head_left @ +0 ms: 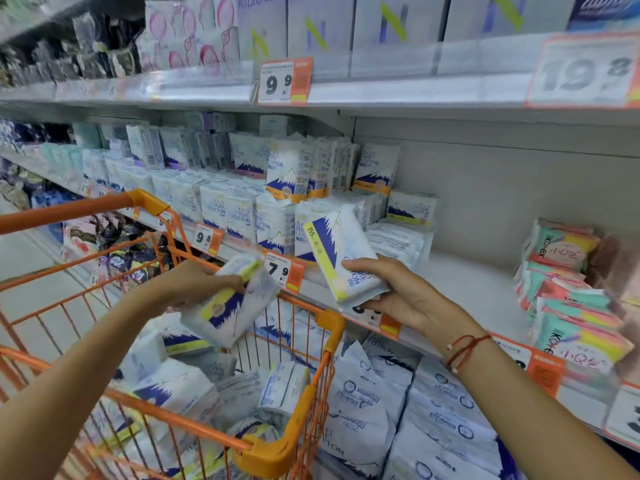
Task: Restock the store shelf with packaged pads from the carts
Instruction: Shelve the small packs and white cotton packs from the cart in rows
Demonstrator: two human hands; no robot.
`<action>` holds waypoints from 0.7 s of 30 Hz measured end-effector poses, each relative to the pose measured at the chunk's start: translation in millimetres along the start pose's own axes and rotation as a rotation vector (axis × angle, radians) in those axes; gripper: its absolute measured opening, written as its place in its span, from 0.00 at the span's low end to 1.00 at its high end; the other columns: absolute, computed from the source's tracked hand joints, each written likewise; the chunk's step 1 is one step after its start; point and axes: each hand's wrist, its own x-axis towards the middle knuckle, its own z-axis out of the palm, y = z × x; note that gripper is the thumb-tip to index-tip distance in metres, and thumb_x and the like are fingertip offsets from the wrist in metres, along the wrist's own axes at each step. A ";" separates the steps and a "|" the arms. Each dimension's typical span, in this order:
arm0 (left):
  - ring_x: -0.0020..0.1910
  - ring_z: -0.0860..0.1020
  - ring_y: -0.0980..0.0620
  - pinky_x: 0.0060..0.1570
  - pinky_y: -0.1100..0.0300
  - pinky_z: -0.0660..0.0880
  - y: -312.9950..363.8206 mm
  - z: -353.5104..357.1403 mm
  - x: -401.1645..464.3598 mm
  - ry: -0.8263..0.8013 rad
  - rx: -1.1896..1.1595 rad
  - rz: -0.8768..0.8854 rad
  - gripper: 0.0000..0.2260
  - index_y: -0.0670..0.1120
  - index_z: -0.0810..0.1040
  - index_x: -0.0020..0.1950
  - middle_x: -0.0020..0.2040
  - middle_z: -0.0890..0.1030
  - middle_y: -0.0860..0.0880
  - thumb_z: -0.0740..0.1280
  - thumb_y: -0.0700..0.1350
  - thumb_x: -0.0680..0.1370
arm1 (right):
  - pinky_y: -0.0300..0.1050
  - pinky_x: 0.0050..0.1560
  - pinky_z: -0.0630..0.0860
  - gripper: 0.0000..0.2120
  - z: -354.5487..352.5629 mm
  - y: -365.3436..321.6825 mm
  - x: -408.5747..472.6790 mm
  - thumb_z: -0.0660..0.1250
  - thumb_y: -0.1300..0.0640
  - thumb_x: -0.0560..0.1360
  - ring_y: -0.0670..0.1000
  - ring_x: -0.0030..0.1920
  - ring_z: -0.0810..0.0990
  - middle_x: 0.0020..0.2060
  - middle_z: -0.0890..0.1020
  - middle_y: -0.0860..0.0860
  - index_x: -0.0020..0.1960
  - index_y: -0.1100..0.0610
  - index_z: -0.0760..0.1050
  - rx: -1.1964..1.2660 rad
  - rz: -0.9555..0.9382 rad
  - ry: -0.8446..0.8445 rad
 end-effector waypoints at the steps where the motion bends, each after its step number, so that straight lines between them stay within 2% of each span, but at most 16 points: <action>1: 0.28 0.75 0.53 0.31 0.65 0.70 4.2 -2.6 -4.6 0.018 -0.132 0.021 0.13 0.43 0.78 0.42 0.28 0.77 0.51 0.71 0.53 0.72 | 0.53 0.58 0.76 0.28 -1.5 -3.2 -1.3 0.77 0.55 0.61 0.54 0.50 0.80 0.51 0.83 0.55 0.60 0.58 0.76 0.023 -0.001 0.000; 3: 0.38 0.77 0.49 0.44 0.57 0.74 14.8 -4.8 -15.1 -0.013 -0.420 0.059 0.13 0.44 0.78 0.46 0.38 0.81 0.47 0.71 0.53 0.70 | 0.57 0.65 0.72 0.25 -3.4 -8.0 -4.0 0.75 0.53 0.61 0.55 0.51 0.79 0.52 0.83 0.56 0.56 0.57 0.77 0.087 -0.014 -0.005; 6: 0.46 0.77 0.44 0.56 0.49 0.73 36.0 4.7 -20.5 -0.199 -0.830 0.182 0.25 0.43 0.76 0.54 0.47 0.81 0.44 0.72 0.51 0.61 | 0.58 0.65 0.72 0.24 -7.5 -13.0 -5.4 0.72 0.53 0.63 0.56 0.54 0.79 0.55 0.82 0.57 0.58 0.57 0.76 0.154 -0.046 0.004; 8: 0.49 0.73 0.44 0.56 0.48 0.69 50.7 22.1 -18.9 -0.287 -0.979 0.272 0.26 0.44 0.73 0.56 0.48 0.77 0.43 0.70 0.49 0.60 | 0.58 0.64 0.73 0.27 -8.8 -14.8 -6.8 0.72 0.53 0.63 0.56 0.55 0.79 0.57 0.82 0.57 0.61 0.57 0.75 0.173 -0.068 0.025; 10: 0.52 0.71 0.43 0.55 0.48 0.67 66.7 43.7 -17.9 -0.358 -1.129 0.317 0.22 0.44 0.72 0.56 0.50 0.75 0.43 0.68 0.46 0.62 | 0.56 0.59 0.77 0.28 -11.4 -15.1 -7.2 0.73 0.53 0.63 0.56 0.53 0.81 0.54 0.83 0.57 0.62 0.58 0.75 0.222 -0.096 0.068; 12: 0.51 0.74 0.43 0.54 0.48 0.71 79.9 63.9 -13.7 -0.428 -1.319 0.303 0.17 0.44 0.74 0.53 0.52 0.77 0.43 0.66 0.44 0.65 | 0.50 0.50 0.81 0.25 -15.9 -15.8 -7.8 0.73 0.54 0.65 0.53 0.47 0.83 0.50 0.84 0.55 0.61 0.57 0.75 0.262 -0.131 0.136; 13: 0.51 0.76 0.42 0.55 0.47 0.72 85.2 73.4 -9.7 -0.449 -1.387 0.294 0.17 0.44 0.75 0.53 0.53 0.79 0.43 0.66 0.45 0.66 | 0.49 0.48 0.81 0.24 -19.1 -16.8 -7.9 0.73 0.54 0.67 0.51 0.45 0.83 0.49 0.84 0.54 0.61 0.57 0.75 0.262 -0.145 0.181; 15: 0.54 0.76 0.42 0.60 0.45 0.71 96.2 90.8 -2.0 -0.417 -1.430 0.272 0.21 0.45 0.76 0.55 0.55 0.79 0.41 0.71 0.47 0.63 | 0.49 0.48 0.80 0.24 -27.2 -19.6 -9.1 0.73 0.55 0.68 0.50 0.45 0.82 0.49 0.84 0.53 0.62 0.56 0.74 0.242 -0.175 0.278; 16: 0.53 0.76 0.42 0.59 0.47 0.72 100.9 99.2 2.1 -0.357 -1.401 0.271 0.22 0.45 0.76 0.54 0.54 0.79 0.41 0.72 0.48 0.61 | 0.47 0.46 0.80 0.23 -32.6 -20.7 -9.3 0.73 0.55 0.69 0.50 0.45 0.82 0.49 0.84 0.53 0.62 0.56 0.74 0.222 -0.190 0.328; 18: 0.48 0.78 0.47 0.50 0.55 0.74 106.0 116.0 8.1 -0.239 -1.302 0.318 0.20 0.46 0.77 0.51 0.47 0.81 0.47 0.74 0.49 0.62 | 0.43 0.42 0.78 0.20 -43.6 -22.8 -11.7 0.73 0.55 0.70 0.48 0.44 0.82 0.46 0.84 0.51 0.60 0.55 0.75 0.156 -0.208 0.431; 21: 0.49 0.82 0.55 0.42 0.63 0.79 102.5 135.0 12.5 -0.144 -1.174 0.364 0.20 0.52 0.79 0.57 0.49 0.85 0.52 0.75 0.52 0.66 | 0.41 0.37 0.77 0.20 -65.8 -24.1 -10.8 0.73 0.56 0.70 0.48 0.44 0.81 0.50 0.82 0.53 0.60 0.56 0.73 0.092 -0.214 0.562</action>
